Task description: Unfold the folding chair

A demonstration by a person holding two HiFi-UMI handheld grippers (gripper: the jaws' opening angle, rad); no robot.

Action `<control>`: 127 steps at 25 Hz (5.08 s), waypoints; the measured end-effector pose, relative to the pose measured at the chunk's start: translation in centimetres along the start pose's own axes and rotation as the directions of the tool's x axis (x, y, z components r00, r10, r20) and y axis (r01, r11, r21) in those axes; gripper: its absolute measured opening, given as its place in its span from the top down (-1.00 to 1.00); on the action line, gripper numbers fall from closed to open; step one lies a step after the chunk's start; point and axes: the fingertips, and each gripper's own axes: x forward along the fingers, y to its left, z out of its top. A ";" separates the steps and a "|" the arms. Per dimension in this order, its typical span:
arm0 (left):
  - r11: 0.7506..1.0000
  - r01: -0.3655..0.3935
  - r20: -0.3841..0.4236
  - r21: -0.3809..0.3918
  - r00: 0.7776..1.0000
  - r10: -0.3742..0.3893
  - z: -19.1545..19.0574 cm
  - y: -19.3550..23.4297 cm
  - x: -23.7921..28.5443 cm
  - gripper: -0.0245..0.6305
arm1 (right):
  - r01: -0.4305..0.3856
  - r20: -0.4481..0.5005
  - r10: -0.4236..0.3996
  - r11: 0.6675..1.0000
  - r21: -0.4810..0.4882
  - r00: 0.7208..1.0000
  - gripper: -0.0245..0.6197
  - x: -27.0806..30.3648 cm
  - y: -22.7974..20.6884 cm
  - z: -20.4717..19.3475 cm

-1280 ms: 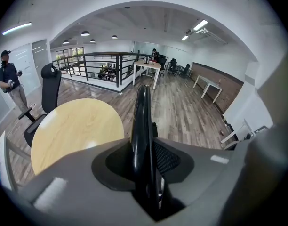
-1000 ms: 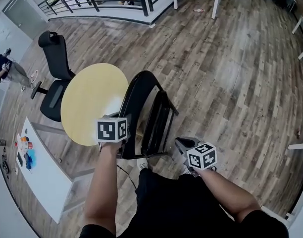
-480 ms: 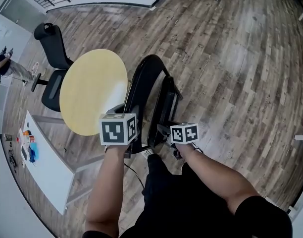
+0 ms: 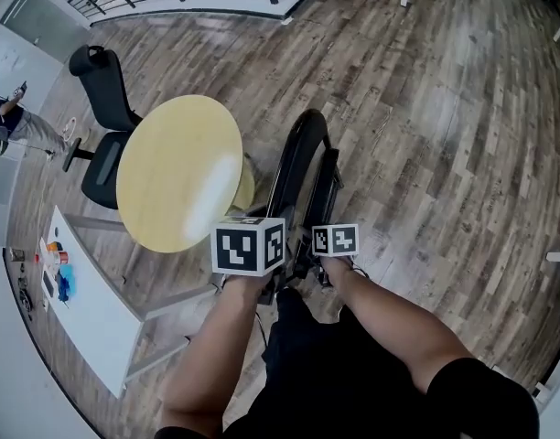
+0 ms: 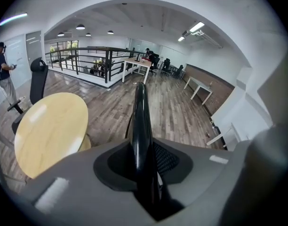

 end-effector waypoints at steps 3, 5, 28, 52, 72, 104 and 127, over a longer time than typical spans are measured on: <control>0.998 0.069 -0.006 -0.001 0.998 -0.069 -0.2 -1.7 0.4 0.64 | 0.028 -0.012 -0.028 0.999 -0.019 1.000 0.21 0.0 -0.8 -0.3; 0.996 0.093 -0.006 0.013 0.996 -0.092 -0.3 -2.3 0.5 0.64 | 0.031 -0.013 -0.032 0.999 -0.033 0.999 0.21 -0.2 -1.1 -0.5; 0.988 0.152 0.026 -0.015 0.988 -0.151 0.0 -0.1 0.5 0.65 | -0.126 -0.028 0.126 0.992 -0.009 0.992 0.26 -2.5 -3.5 -1.6; 0.978 0.199 0.053 -0.059 0.979 -0.196 -1.6 7.2 2.1 0.64 | -0.153 -0.066 0.168 0.970 0.187 0.984 0.27 -6.8 -14.1 -5.8; 0.984 0.169 0.054 -0.057 0.985 -0.166 -4.7 13.4 6.3 0.60 | -0.208 -0.041 0.234 0.922 0.326 0.971 0.26 -8.2 -24.7 -10.6; 0.974 0.210 0.078 -0.081 0.976 -0.204 -9.7 11.1 14.0 0.56 | -0.355 0.096 0.348 0.837 0.417 0.933 0.18 -8.7 -43.4 -18.7; 0.957 0.275 0.072 -0.096 0.960 -0.269 -11.0 1.1 16.1 0.63 | -0.434 0.137 0.416 0.811 0.392 0.899 0.17 -9.3 -50.3 -21.3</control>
